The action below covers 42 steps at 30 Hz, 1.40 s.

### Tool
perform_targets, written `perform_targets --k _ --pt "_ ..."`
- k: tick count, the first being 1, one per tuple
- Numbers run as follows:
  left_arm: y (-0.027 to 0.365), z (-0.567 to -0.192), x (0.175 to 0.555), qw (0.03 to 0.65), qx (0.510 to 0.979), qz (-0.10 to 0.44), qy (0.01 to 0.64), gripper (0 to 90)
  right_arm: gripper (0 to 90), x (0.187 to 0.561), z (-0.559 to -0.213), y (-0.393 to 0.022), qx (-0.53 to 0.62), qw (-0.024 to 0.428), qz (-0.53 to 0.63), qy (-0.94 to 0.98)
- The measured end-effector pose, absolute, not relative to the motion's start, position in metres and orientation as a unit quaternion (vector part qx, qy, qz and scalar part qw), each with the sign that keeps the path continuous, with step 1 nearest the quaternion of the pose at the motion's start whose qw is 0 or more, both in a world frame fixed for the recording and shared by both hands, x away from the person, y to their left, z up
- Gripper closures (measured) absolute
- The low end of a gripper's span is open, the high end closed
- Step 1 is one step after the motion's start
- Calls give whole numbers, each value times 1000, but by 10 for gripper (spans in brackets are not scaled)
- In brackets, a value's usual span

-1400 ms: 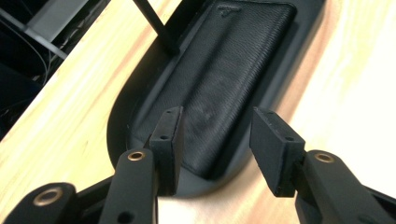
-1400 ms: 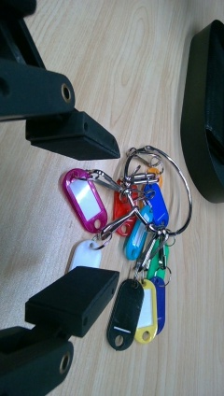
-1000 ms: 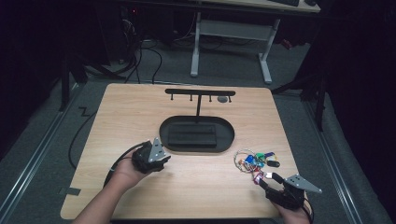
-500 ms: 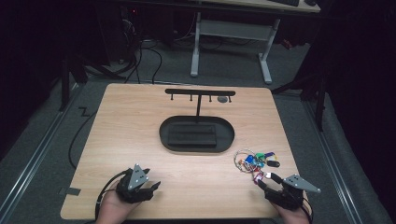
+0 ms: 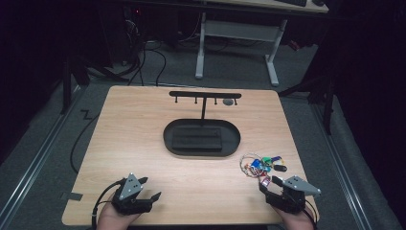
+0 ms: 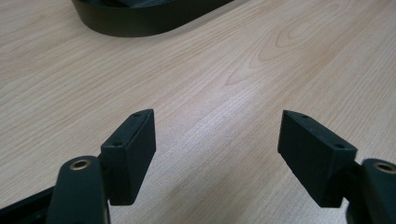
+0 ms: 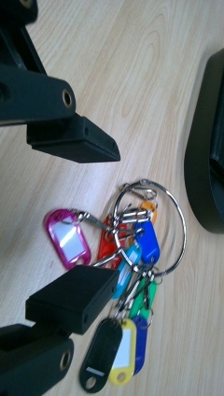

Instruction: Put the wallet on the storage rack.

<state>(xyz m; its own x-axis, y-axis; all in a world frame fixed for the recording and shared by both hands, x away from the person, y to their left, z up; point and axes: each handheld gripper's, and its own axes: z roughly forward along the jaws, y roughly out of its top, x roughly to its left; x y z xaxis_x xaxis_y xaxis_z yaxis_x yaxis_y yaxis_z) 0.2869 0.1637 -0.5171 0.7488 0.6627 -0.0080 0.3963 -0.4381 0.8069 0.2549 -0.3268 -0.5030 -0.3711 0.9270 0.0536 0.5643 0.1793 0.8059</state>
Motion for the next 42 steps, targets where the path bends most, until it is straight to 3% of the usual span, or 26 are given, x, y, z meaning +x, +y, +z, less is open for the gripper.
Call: perform_targets --k 16,25,42 --pt "159 -514 284 429 844 154 284 282 423 316 -473 -279 493 187 278 803" --pt "159 -515 285 429 846 146 280 282 460 355 -472 -248 479 133 207 843" --pt "160 -515 286 429 849 140 277 285 502 409 -475 -238 501 59 95 858"
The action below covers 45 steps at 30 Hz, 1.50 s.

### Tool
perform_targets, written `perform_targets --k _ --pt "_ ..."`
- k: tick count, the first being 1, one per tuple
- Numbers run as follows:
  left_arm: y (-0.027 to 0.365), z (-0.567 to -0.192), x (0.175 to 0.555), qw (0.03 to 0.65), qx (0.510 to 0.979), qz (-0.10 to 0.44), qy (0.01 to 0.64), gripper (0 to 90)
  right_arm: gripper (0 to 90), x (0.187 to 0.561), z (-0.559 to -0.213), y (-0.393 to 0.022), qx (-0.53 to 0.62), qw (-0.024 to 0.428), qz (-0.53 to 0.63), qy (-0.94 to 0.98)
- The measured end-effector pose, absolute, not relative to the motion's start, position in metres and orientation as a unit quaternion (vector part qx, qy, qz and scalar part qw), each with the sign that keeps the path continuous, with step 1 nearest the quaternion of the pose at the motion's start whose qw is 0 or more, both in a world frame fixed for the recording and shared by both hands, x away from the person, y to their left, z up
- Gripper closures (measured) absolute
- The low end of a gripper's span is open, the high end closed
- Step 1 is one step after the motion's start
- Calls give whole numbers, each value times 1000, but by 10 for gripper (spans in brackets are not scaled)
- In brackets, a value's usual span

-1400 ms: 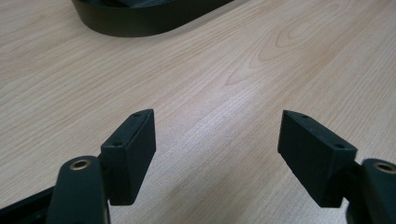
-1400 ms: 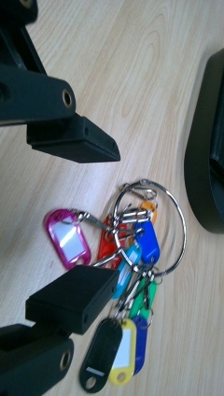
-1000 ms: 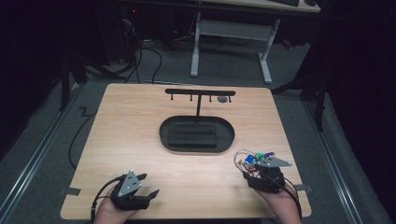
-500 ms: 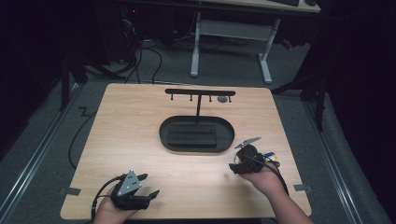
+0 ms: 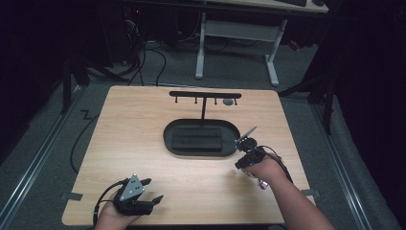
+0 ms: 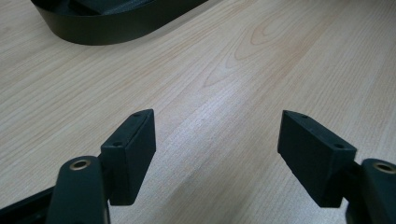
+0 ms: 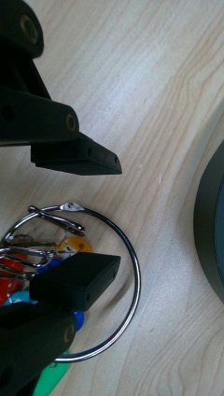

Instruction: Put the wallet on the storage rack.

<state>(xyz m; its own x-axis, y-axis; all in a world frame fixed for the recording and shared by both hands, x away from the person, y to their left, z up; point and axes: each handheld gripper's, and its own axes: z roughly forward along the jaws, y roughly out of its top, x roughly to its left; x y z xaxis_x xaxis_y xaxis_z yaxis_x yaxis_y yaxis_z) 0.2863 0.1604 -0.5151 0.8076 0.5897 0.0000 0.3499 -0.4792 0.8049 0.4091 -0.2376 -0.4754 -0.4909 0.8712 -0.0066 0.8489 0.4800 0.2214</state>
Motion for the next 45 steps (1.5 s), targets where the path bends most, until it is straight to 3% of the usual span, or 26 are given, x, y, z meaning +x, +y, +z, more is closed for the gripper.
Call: perform_targets --k 10,21,30,45 --pt "161 -516 287 428 849 140 276 287 553 429 -489 -233 507 28 51 860" --pt "162 -515 286 428 849 141 275 287 857 434 -488 -229 504 8 13 864" --pt "162 -516 286 426 851 140 274 288 872 420 -486 -220 446 28 -5 894" --pt "164 -516 286 426 848 145 279 289 875 388 -425 -225 367 41 9 929"
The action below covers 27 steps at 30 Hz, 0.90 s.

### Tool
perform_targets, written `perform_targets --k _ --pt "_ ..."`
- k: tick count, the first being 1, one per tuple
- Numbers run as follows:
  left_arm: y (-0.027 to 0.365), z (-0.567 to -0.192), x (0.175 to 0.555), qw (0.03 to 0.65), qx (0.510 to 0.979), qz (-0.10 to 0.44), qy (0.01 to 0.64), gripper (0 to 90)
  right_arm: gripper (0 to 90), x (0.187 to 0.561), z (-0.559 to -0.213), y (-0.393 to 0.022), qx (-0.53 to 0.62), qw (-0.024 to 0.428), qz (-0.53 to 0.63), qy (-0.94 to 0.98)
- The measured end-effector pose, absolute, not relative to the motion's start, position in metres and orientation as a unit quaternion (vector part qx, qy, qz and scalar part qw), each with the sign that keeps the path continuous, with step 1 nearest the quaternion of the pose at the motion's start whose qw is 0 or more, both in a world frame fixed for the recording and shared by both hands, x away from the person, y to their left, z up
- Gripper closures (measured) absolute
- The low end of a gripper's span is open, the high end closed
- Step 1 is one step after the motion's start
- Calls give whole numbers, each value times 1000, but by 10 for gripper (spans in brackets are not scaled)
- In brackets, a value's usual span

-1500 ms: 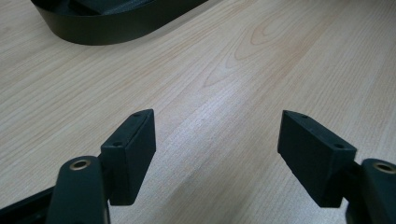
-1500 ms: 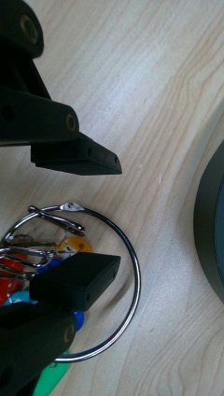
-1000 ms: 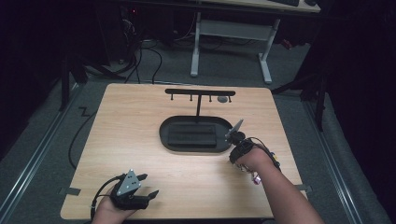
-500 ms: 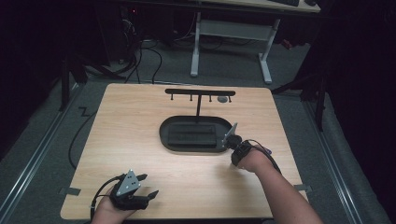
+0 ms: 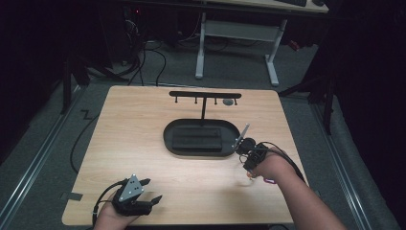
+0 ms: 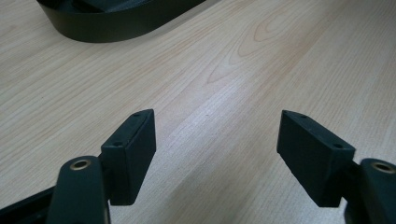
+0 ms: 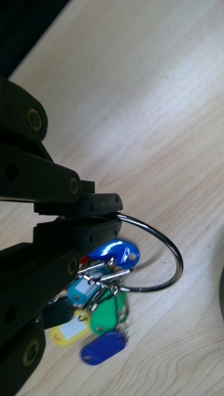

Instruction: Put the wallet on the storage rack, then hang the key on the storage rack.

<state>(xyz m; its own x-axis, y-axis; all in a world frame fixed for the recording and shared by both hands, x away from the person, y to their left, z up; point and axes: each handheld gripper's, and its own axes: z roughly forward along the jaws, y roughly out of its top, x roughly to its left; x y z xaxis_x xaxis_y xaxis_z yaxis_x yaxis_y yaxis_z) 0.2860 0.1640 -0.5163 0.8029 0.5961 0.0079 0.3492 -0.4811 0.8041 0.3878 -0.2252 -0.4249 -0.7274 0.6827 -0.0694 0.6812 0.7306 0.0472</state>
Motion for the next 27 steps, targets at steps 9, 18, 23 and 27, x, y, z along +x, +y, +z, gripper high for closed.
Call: perform_targets --k 9,18,23,27 --pt "168 -515 286 432 842 154 283 291 877 380 -391 -232 355 29 31 934" --pt "172 -518 289 433 840 153 290 291 880 373 -363 -236 345 46 36 937" --pt "179 -517 288 438 833 153 301 291 880 373 -348 -237 342 52 43 937" --pt "179 -517 288 437 834 153 300 291 880 372 -336 -237 342 60 45 937"
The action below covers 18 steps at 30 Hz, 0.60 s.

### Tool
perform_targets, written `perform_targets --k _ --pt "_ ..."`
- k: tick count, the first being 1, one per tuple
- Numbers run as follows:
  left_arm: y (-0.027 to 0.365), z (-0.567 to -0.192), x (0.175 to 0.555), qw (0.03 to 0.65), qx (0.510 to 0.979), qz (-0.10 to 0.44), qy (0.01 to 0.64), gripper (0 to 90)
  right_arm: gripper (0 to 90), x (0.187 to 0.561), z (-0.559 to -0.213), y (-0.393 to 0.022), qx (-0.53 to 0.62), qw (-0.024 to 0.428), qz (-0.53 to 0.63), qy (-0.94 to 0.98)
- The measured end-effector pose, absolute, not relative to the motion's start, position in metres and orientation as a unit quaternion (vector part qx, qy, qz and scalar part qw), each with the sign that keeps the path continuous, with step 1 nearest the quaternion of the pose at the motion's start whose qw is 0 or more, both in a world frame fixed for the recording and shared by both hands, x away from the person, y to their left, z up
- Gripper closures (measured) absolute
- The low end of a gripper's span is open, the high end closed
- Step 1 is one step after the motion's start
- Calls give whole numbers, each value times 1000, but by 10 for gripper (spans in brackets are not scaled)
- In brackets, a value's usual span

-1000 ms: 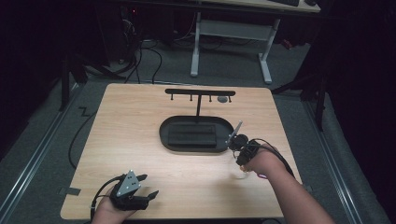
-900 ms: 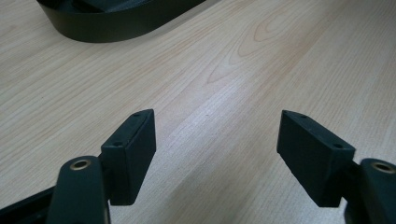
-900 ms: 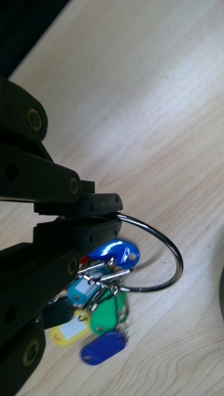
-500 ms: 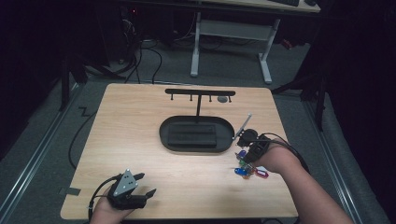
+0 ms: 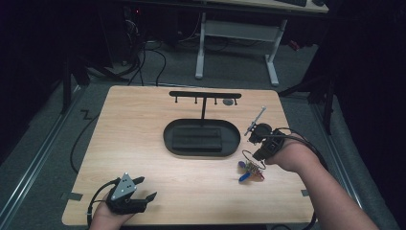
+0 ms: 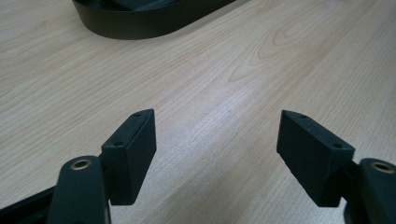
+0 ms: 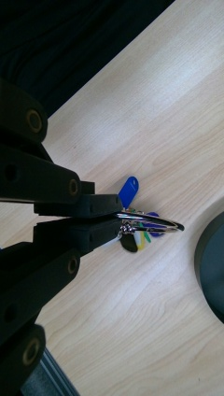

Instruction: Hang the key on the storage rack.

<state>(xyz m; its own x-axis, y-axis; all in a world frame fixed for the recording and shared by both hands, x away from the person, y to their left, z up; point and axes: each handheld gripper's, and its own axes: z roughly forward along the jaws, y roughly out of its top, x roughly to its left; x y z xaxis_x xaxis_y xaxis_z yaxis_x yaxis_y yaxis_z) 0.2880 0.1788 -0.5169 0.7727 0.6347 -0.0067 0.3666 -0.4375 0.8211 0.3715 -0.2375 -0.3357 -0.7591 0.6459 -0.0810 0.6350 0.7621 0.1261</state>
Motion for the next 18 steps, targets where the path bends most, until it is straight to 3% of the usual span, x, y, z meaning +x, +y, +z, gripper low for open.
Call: perform_targets --k 18 --pt "178 -518 282 427 839 165 295 291 880 370 -301 -240 343 80 45 935"
